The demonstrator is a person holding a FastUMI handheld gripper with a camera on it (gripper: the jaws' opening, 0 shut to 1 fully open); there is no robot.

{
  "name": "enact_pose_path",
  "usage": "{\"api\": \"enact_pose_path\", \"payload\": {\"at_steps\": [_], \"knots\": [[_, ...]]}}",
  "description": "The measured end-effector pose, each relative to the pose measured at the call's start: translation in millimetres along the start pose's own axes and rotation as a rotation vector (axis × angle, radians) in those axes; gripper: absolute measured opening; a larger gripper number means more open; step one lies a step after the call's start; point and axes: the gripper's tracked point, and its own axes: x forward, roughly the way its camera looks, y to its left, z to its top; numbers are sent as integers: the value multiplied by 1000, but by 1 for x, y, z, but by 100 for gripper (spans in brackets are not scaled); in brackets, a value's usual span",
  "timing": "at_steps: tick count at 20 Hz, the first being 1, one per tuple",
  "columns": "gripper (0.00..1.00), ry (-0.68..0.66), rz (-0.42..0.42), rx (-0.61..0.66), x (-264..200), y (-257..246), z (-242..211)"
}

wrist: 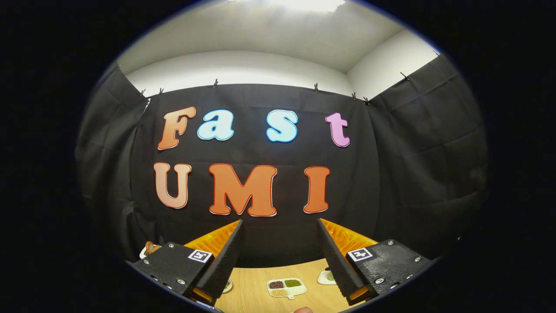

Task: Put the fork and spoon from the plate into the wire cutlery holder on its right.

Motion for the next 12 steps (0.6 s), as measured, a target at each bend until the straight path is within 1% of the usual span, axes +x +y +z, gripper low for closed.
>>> {"api": "enact_pose_path", "payload": {"at_steps": [4, 7, 9, 12], "knots": [[97, 36, 54, 4, -6, 28, -11], [97, 75, 86, -20, -10, 47, -26], [97, 134, 117, -15, -15, 63, -45], [98, 282, 155, 1, -23, 85, -87]]}}
